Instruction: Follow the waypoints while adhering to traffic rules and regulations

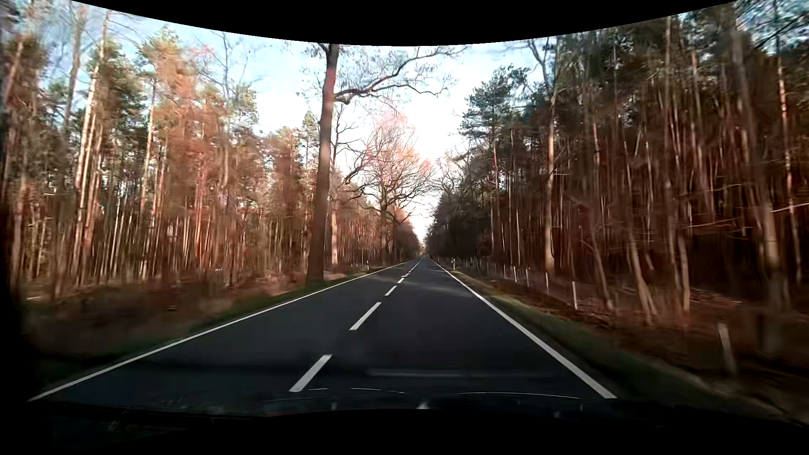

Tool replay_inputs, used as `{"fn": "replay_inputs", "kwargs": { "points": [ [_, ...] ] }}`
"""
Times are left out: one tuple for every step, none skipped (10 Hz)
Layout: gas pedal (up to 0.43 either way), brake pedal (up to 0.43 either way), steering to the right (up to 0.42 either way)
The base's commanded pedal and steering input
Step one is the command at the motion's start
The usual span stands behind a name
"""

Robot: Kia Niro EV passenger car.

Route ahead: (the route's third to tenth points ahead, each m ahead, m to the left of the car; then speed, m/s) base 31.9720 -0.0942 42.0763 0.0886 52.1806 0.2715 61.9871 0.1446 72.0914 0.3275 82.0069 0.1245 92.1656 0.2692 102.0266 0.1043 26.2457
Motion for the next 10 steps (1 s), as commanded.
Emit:
{"fn": "replay_inputs", "kwargs": {
  "points": [
    [0.240,0.000,-0.001],
    [0.240,0.000,-0.001],
    [0.240,0.000,0.000],
    [0.240,0.000,-0.001],
    [0.240,0.000,-0.001],
    [0.240,0.000,-0.001],
    [0.240,0.000,0.000],
    [0.248,0.000,0.000],
    [0.260,0.000,-0.001],
    [0.260,0.000,0.000]
  ]
}}
